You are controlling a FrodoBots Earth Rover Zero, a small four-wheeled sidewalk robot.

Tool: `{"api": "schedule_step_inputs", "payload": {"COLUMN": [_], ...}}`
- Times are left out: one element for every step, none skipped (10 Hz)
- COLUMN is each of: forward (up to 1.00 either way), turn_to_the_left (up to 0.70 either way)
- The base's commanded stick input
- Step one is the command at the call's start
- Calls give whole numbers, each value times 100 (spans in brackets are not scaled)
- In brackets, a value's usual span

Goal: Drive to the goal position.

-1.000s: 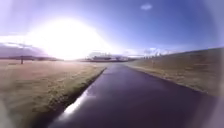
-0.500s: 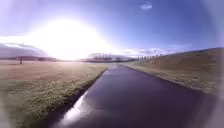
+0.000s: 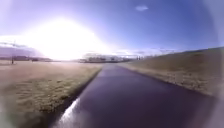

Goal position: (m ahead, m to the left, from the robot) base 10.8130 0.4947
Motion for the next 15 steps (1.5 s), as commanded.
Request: {"api": "schedule_step_inputs", "payload": {"forward": [100, 100, 100, 100, 100, 100, 100, 100, 100, 100, 100, 100, 100, 100, 100], "turn_to_the_left": [-12, -1, 0, 0, 0, 0, 0, 0, 0, 0, 1, 4, 12, 38, 30]}}
